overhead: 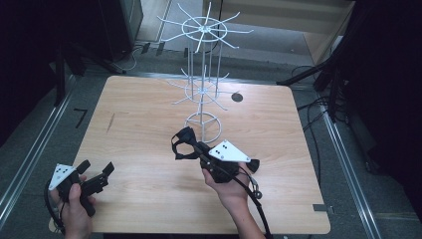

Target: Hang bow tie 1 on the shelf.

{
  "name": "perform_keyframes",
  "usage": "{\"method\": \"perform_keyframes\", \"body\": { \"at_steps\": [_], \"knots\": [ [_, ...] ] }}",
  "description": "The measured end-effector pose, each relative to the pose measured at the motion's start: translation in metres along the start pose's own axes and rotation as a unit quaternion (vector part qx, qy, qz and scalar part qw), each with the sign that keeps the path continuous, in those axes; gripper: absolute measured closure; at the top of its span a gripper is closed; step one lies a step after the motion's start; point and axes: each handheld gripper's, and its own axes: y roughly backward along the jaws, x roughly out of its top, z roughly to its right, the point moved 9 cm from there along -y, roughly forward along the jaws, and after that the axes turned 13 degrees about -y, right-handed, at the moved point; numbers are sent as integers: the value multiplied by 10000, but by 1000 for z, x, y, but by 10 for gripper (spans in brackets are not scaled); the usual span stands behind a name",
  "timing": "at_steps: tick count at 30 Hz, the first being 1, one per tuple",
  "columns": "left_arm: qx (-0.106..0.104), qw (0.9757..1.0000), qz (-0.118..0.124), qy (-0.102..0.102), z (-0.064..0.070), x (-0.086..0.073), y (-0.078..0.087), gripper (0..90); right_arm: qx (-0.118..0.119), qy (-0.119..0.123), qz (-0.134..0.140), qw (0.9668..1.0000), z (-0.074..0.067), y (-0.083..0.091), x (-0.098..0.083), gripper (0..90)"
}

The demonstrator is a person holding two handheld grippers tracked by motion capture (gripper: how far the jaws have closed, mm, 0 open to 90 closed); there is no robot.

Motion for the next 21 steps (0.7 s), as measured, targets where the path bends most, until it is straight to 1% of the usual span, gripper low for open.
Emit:
{"method": "perform_keyframes", "body": {
  "at_steps": [7, 12, 16, 21],
  "knots": [
    [2, 10000, 1, -2, 0, 0, 0, 81, -10, -1, 144, 9999, 0, 9, 10, 787],
    [6, 10000, 12, 7, 0, 0, 0, 81, -61, -15, 246, 9997, 1, 16, 17, 788],
    [-1, 10000, 0, -2, 0, 0, 0, 81, -154, -23, 318, 9994, 6, 21, 21, 788],
    [8, 10000, -11, -9, 1, 0, 0, 81, -269, -106, 406, 9988, 14, 26, 25, 787]
  ]
}}
